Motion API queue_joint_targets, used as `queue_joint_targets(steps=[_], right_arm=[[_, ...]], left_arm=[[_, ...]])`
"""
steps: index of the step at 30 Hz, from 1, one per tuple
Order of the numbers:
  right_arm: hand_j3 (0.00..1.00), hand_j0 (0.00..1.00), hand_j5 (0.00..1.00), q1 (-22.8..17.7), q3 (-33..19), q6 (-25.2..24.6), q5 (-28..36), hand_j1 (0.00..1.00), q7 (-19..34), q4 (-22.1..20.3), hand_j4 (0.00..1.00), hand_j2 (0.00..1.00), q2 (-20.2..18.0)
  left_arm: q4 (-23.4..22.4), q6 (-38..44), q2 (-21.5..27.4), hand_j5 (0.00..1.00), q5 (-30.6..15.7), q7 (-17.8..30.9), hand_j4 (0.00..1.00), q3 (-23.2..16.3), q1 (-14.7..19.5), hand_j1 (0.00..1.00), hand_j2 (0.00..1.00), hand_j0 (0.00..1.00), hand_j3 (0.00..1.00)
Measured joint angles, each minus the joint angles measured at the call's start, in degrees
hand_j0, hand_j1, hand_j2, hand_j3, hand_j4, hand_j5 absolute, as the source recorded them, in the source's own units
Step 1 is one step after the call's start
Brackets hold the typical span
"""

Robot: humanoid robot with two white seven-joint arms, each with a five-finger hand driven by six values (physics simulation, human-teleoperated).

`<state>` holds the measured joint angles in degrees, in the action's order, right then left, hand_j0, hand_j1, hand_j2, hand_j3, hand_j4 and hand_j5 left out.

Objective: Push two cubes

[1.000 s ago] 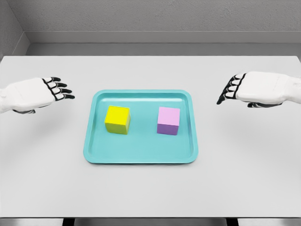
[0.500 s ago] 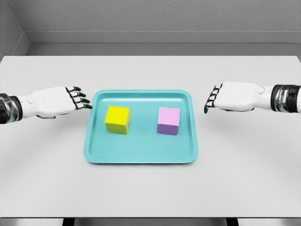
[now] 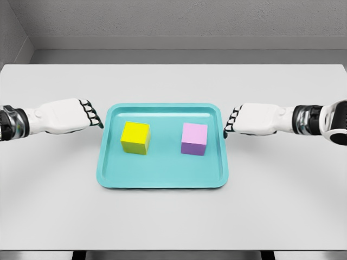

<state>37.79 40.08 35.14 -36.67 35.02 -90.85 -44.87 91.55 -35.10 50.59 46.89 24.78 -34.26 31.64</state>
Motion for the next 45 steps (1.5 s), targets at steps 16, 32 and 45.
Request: queue_joint_targets(steps=[16, 32, 45], right_arm=[[0.69, 0.69, 0.69, -0.3, 1.1, 0.0, -1.0, 0.69, 0.0, 0.5, 0.69, 0.69, 2.8], [0.69, 0.69, 0.69, 0.8, 1.6, -0.1, -2.7, 0.69, -0.1, 2.6, 0.69, 0.69, 4.9], [0.68, 0.68, 0.68, 1.1, 2.2, -0.2, -2.5, 0.68, 0.0, 0.1, 0.68, 0.68, 4.8]], left_arm=[[2.8, 0.0, -2.1, 0.78, -0.4, 1.3, 0.78, -0.1, -0.6, 0.78, 0.78, 0.78, 0.78], [3.5, 0.0, -3.9, 0.77, -0.3, 2.6, 0.77, -0.1, -0.8, 0.77, 0.77, 0.77, 0.77], [4.5, 0.0, -7.0, 0.77, -0.3, 4.9, 0.77, 0.0, -0.7, 0.77, 0.77, 0.77, 0.77]])
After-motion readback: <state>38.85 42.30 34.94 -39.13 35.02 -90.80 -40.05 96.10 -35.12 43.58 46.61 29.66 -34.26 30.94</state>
